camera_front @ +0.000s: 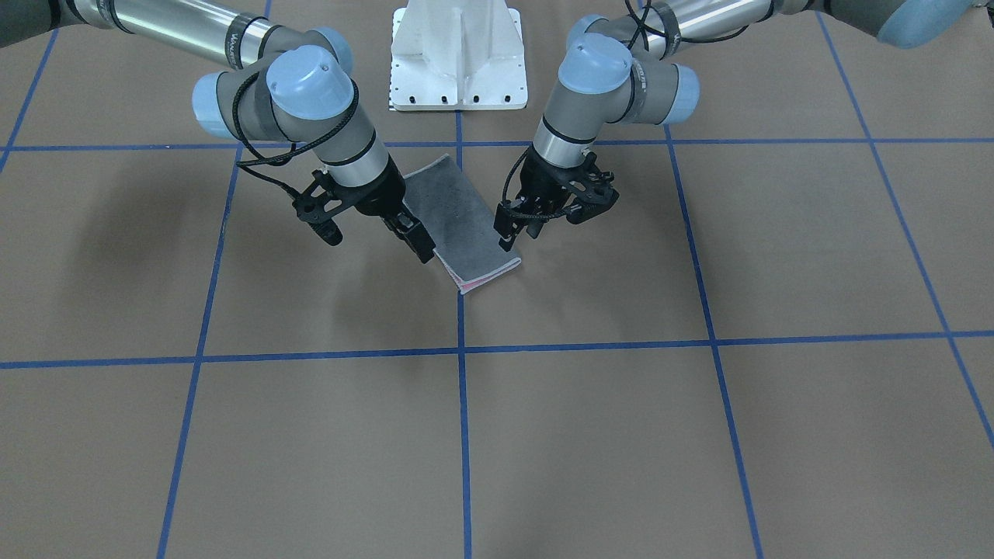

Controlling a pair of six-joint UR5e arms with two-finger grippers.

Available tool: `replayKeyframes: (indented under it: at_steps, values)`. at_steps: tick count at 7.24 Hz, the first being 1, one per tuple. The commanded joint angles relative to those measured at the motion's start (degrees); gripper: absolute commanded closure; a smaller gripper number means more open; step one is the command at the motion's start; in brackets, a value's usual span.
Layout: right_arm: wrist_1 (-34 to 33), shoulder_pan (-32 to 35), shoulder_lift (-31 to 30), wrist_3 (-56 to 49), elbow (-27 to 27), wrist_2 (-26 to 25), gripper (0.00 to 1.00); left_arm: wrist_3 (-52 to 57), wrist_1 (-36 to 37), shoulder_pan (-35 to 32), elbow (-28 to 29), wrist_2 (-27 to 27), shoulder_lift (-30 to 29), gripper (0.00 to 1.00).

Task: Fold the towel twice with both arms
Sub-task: 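Release the towel with the right gripper while the left gripper moves to its end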

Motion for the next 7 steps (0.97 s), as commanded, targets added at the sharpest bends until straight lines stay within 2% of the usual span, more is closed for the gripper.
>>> replayKeyframes:
  at_steps: [1,2,4,7]
  values:
    - [0.0,1.9,0.1,-2.0,-0.9,0.0,0.0,-3.4,0.1,3.6,-1.6,0.6,0.0,0.33]
    - [0.1,2.7,0.1,-2.7,-1.4,0.0,0.0,-6.2,0.1,5.8,-2.1,2.3,-0.1,0.35]
    - [0.2,3.5,0.1,-4.0,-2.3,0.0,0.0,-10.8,0.2,9.4,-4.6,2.4,0.1,0.37]
    - [0.2,3.9,0.2,-4.0,-2.8,0.0,0.0,-12.8,-0.4,12.1,-4.1,1.7,-0.2,0.39]
